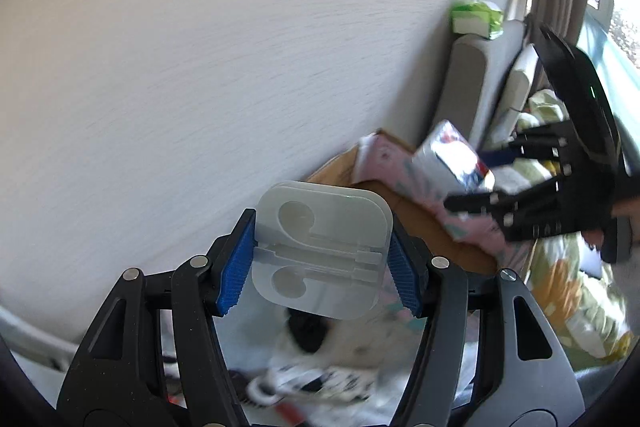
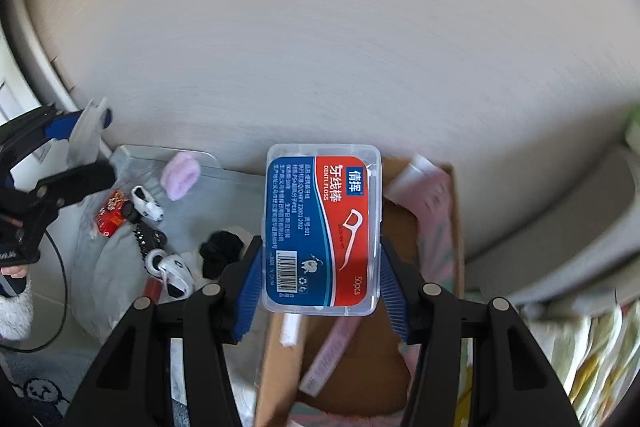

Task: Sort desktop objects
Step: 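Carry both items into the cardboard box and open both tools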

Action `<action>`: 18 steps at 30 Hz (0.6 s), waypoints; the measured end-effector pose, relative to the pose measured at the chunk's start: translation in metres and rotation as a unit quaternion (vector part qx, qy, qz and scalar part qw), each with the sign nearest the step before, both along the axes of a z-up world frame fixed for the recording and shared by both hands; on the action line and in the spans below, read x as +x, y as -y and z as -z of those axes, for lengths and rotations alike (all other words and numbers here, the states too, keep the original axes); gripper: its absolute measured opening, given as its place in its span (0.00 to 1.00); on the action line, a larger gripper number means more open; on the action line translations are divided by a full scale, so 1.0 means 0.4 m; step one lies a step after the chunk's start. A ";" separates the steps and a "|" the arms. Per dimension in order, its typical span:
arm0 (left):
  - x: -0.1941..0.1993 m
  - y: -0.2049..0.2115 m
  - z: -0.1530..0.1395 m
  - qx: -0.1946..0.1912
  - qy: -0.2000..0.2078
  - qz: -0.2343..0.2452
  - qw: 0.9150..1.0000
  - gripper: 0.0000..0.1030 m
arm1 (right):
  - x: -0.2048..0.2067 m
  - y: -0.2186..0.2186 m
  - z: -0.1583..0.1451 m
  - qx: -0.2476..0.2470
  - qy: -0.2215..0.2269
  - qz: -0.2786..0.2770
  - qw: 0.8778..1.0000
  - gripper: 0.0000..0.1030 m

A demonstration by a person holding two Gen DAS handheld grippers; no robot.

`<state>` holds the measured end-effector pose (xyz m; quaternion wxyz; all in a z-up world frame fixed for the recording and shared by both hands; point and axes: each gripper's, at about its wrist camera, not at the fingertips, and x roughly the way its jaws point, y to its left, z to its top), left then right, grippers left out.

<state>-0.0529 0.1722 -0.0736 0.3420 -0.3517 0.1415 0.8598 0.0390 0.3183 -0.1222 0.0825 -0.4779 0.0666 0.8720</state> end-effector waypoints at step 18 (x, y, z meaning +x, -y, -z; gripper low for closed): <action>-0.051 -0.413 0.196 -0.079 0.069 0.057 0.993 0.57 | 0.158 -0.065 0.221 -0.046 0.074 0.076 0.993 0.48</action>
